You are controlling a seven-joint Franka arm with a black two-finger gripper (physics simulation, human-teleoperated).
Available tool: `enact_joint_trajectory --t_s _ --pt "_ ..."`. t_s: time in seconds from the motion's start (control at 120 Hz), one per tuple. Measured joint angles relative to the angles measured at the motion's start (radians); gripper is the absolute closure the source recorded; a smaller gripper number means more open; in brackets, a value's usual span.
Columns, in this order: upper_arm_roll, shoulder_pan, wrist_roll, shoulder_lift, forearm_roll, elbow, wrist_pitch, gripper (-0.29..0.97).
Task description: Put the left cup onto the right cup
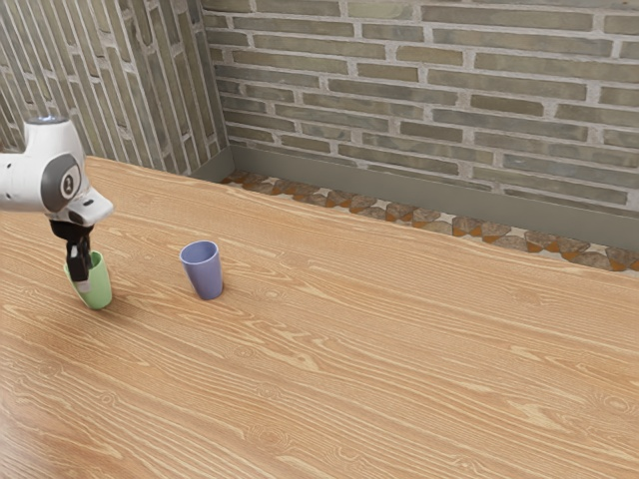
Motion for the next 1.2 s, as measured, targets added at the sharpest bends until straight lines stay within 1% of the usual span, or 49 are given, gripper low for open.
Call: enact_joint_trajectory --t_s 0.175,0.425,0.55,0.817,1.2 --pt "0.001 0.006 0.008 0.008 0.008 0.000 0.018 0.37" --pt "0.001 0.007 0.017 0.016 0.010 0.000 0.038 0.63" --pt "0.001 0.006 0.020 0.016 0.007 0.000 0.042 0.71" --pt "0.001 0.006 0.022 0.015 0.003 0.000 0.048 0.76" --pt "0.001 0.002 0.020 -0.009 0.008 0.000 0.050 0.77"
